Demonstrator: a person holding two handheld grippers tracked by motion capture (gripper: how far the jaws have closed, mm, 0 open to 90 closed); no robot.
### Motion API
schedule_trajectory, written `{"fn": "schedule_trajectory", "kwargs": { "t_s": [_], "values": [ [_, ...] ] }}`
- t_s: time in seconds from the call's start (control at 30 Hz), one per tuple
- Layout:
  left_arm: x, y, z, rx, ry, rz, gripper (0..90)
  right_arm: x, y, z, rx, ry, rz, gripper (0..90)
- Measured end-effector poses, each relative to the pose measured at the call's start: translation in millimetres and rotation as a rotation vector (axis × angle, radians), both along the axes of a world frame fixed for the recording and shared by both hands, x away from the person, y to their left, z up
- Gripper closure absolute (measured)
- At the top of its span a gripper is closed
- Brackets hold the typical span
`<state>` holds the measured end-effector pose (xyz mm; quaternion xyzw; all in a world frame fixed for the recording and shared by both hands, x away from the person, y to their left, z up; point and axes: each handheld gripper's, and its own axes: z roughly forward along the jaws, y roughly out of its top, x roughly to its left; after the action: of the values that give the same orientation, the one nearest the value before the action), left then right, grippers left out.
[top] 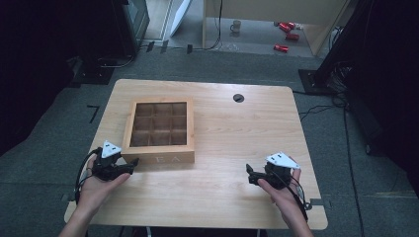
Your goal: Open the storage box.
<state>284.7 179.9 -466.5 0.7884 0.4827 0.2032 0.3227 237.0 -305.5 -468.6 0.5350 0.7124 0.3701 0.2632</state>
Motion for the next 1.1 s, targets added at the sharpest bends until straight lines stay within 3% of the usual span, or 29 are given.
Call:
{"fn": "schedule_trajectory", "kwargs": {
  "t_s": [0.3, 0.57, 0.7, 1.1],
  "values": [
    [1.5, 6.7, -5.3, -0.074, 0.001, 0.004, 36.6, 15.3, 36.3, 14.2, 0.013, -0.026, 0.07, 4.9],
    [0.9, 14.0, -3.8, -0.134, -0.001, -0.005, 39.9, 27.2, 74.2, 14.7, 0.032, -0.027, 0.139, 4.9],
    [0.2, 14.7, -3.0, -0.131, -0.01, -0.009, 40.5, 31.9, 92.3, 13.0, 0.068, -0.019, 0.162, 4.9],
    [-0.4, 19.8, 0.0, -0.164, -0.023, -0.016, 44.3, 45.2, 136.6, 9.0, 0.082, -0.012, 0.233, 4.9]
  ]
}}
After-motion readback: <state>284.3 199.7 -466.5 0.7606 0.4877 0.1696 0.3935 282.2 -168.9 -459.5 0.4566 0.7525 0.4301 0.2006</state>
